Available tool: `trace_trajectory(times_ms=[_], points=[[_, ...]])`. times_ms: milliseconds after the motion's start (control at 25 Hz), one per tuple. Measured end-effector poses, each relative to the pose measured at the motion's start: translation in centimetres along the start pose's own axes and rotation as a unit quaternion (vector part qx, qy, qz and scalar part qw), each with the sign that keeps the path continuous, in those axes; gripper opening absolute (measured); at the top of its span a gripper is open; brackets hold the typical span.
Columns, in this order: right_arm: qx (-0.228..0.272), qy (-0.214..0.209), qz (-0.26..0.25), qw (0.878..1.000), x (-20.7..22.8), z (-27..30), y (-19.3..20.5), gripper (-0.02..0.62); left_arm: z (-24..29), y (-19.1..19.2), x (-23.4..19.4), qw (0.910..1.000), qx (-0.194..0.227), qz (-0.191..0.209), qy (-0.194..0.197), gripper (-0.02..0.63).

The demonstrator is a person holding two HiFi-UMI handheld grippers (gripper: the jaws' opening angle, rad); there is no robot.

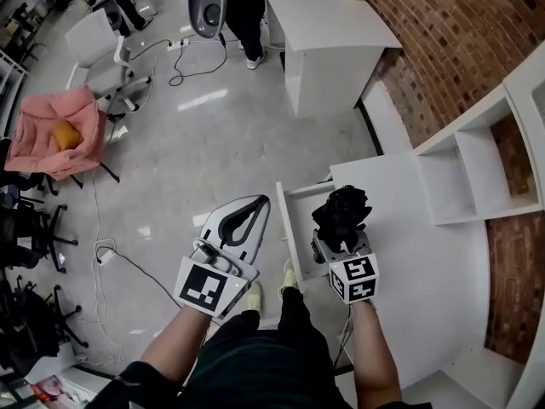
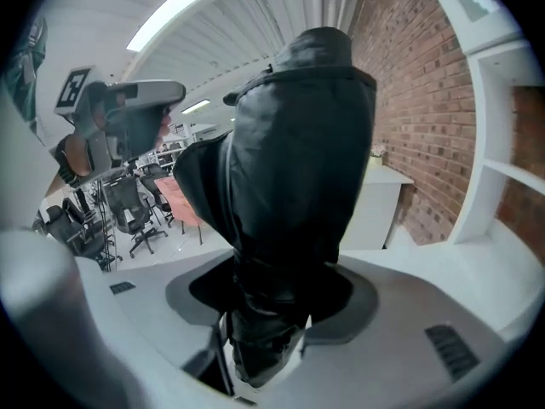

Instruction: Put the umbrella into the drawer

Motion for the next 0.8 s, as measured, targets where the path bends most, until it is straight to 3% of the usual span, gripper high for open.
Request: trace_trajectory(times_ms=[400, 560, 800], points=[[-0.124, -0.057, 0.031, 0.99, 0.3, 6.3, 11.7, 0.222, 3.0, 5.9, -0.9, 0.9991, -0.036, -0.01, -0.018, 0.006], [-0.181, -0.074, 0.028, 0.98, 0.2, 7.9, 16.3, 0.222, 3.4, 7.9, -1.9, 0.9979, -0.053, -0.019, -0.03, 0.006], [-0.259, -0.085, 0.063, 0.96, 1.0, 9.7, 22.3, 0.222, 3.7, 10.0, -2.8, 0.9962, -0.074, -0.023, -0.039, 0.006]])
Point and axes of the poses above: the fingertips, and each gripper's own axes: z forward along the fingers, x to its right, y out of its underside, the point moved 3 cm from there along -z, backward along the fingers, and after that the axes turned 15 degrees about x, right-handed, at the moved point
